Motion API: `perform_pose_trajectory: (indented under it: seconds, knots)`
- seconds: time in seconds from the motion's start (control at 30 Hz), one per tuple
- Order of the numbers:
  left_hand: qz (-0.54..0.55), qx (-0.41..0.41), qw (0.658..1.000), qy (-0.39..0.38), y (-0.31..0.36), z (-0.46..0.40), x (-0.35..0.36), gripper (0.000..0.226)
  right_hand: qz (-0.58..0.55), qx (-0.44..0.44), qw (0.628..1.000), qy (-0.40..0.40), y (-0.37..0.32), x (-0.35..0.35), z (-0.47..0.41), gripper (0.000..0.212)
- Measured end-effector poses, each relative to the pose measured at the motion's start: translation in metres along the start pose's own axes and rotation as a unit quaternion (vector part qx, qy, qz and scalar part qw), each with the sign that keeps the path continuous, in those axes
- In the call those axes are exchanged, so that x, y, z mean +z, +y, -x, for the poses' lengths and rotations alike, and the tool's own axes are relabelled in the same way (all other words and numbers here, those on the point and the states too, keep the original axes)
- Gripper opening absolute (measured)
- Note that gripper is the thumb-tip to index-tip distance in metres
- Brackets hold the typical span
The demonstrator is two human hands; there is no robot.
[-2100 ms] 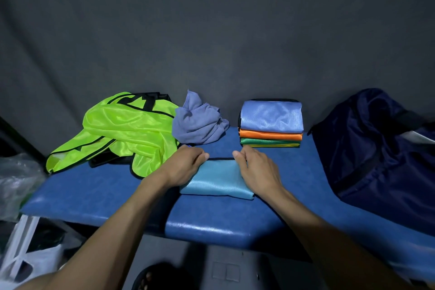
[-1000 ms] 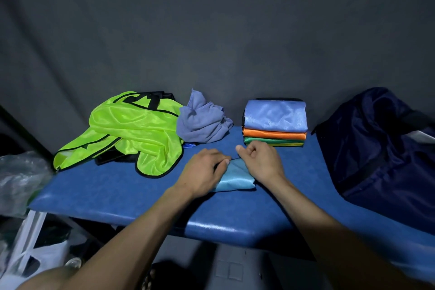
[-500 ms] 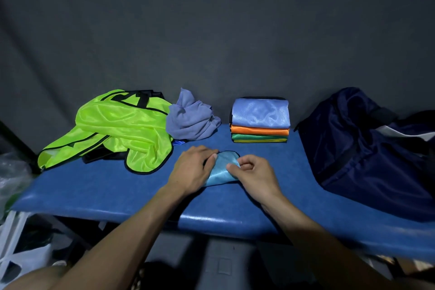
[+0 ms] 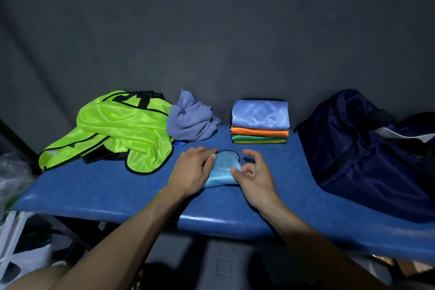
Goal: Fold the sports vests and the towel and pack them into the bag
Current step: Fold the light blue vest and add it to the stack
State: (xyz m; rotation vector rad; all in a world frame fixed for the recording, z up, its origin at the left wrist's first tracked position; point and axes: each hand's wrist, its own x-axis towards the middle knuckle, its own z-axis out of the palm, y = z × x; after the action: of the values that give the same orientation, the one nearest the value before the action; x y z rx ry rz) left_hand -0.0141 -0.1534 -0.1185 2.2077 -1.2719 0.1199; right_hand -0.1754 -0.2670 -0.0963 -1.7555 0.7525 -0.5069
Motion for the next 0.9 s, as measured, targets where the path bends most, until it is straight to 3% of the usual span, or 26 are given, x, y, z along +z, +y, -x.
perform_pose_trajectory:
  seconds: [0.2,0.47,0.6,0.9]
  knots:
    - [-0.035,0.021,0.999,0.011,0.002,0.003,0.002,0.047,0.040,0.096,0.994,-0.016,-0.014,-0.007,-0.018,0.042]
    - [-0.060,0.034,0.997,0.021,0.003,0.004,0.001,0.046,0.042,0.116,0.991,0.058,-0.023,0.009,-0.049,0.033]
    - [-0.079,0.043,0.996,0.022,0.005,0.004,0.000,0.051,0.078,0.096,0.991,0.058,-0.022,0.012,-0.056,0.006]
    - [-0.084,0.031,0.996,0.011,0.005,0.004,-0.001,0.051,0.261,0.045,0.964,0.015,-0.023,0.013,-0.056,0.014]
